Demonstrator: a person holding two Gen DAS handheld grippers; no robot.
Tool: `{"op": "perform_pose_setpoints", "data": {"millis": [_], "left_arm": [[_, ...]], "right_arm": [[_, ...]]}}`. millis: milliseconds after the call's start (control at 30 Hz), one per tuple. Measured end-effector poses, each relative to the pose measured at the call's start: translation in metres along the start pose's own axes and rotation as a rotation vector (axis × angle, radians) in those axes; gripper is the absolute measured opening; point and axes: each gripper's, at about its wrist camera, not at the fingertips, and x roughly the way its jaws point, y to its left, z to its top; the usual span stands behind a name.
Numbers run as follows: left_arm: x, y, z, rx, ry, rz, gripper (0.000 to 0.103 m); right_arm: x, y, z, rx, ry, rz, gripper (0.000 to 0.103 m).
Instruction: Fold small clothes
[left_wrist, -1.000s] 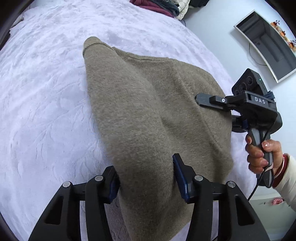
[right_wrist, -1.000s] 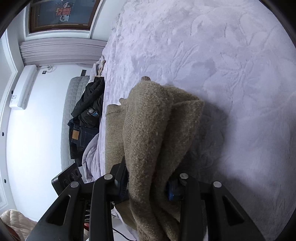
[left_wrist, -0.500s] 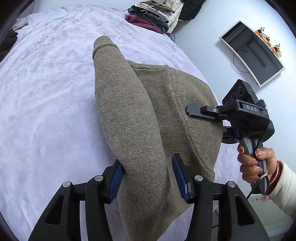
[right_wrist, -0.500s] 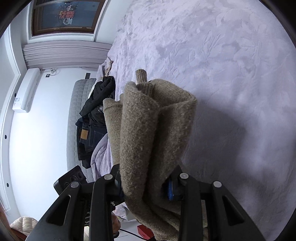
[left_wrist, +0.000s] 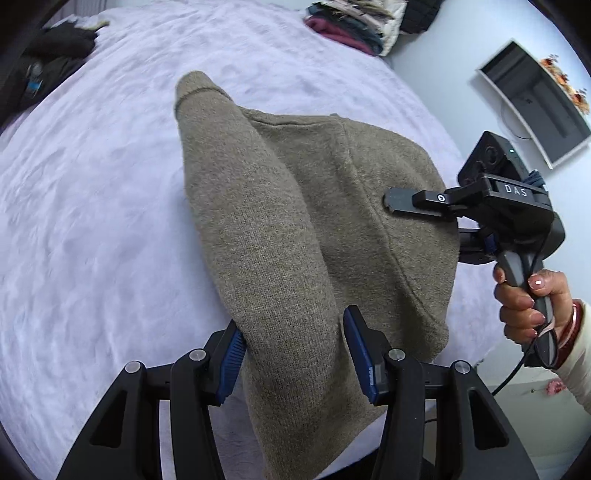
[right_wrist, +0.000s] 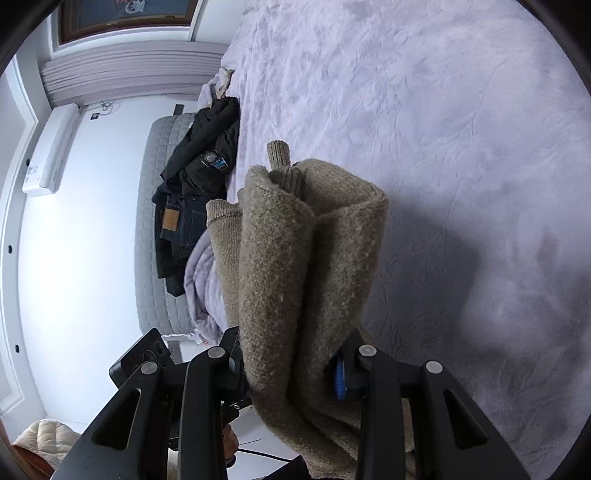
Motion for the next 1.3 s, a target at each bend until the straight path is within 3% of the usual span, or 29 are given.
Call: {"op": "perform_pose_setpoints", "data": {"millis": [100,200,233,267,367,467,500,533,567,667,700,733,867,933,1033,1067,1133,1267,1300], "left_arm": [[0.018,0.017,-0.004,-0.038,-0.001,0.074,0.053],[0.023,0.029,-0.006,-0.077,0.002,0.136,0.053],[0.022,0.032,-0.006,-0.088,0.004,0.141,0.058],[0.019,0.034,-0.006,-0.100,0.000,0.162,0.065],[0.012,0.039,-0.005,-0.095,-0.013,0.248,0.069],[-0.001,0.047,-0.012,-0.083,-0.033,0.295,0.070],[-0.005,0.049,-0.013,-0.083,-0.044,0.302,0.076],[-0.015,0.059,-0.020,-0.082,-0.052,0.309,0.095],[-0.016,0.058,-0.019,-0.081,-0.061,0.319,0.103],[-0.011,0.055,-0.014,-0.068,-0.069,0.338,0.103],[-0.010,0.054,-0.014,-0.068,-0.063,0.341,0.103],[-0.008,0.052,-0.014,-0.068,-0.052,0.343,0.103],[-0.002,0.052,-0.015,-0.082,-0.023,0.309,0.103],[0.001,0.054,-0.018,-0.097,-0.004,0.300,0.103],[0.001,0.052,-0.022,-0.098,0.007,0.332,0.103],[0.000,0.051,-0.023,-0.101,0.004,0.336,0.103],[-0.002,0.050,-0.025,-0.104,0.004,0.339,0.103],[-0.003,0.048,-0.025,-0.107,0.015,0.352,0.103],[-0.003,0.047,-0.025,-0.108,0.019,0.355,0.103]], "right_arm": [[0.026,-0.015,0.009,-0.024,0.023,-0.119,0.035],[0.026,-0.033,0.025,-0.015,-0.034,-0.259,0.047],[0.022,-0.038,0.029,0.001,-0.050,-0.309,0.055],[0.017,-0.039,0.029,0.001,-0.064,-0.345,0.056],[-0.002,-0.028,0.022,-0.041,-0.097,-0.414,0.056],[-0.017,-0.009,0.006,-0.073,-0.106,-0.427,0.056],[-0.022,-0.004,0.000,-0.078,-0.106,-0.416,0.056],[-0.024,-0.001,-0.008,-0.076,-0.103,-0.400,0.056],[-0.023,0.002,-0.014,-0.066,-0.093,-0.385,0.056],[-0.012,-0.003,-0.036,-0.040,-0.033,-0.338,0.056],[-0.006,-0.003,-0.040,-0.038,-0.009,-0.331,0.045],[0.001,-0.001,-0.044,-0.051,0.006,-0.337,0.010],[0.015,0.020,-0.061,-0.254,0.010,-0.588,0.009],[0.017,0.005,-0.066,-0.271,0.033,-0.679,0.008],[0.013,-0.018,-0.074,-0.196,0.058,-0.686,0.008],[0.010,-0.020,-0.079,-0.199,0.060,-0.744,0.008],[-0.002,-0.020,-0.087,-0.176,0.041,-0.772,0.008],[-0.029,0.010,-0.097,-0.172,-0.071,-0.697,0.012],[-0.031,0.021,-0.098,-0.196,-0.087,-0.668,0.020]]}}
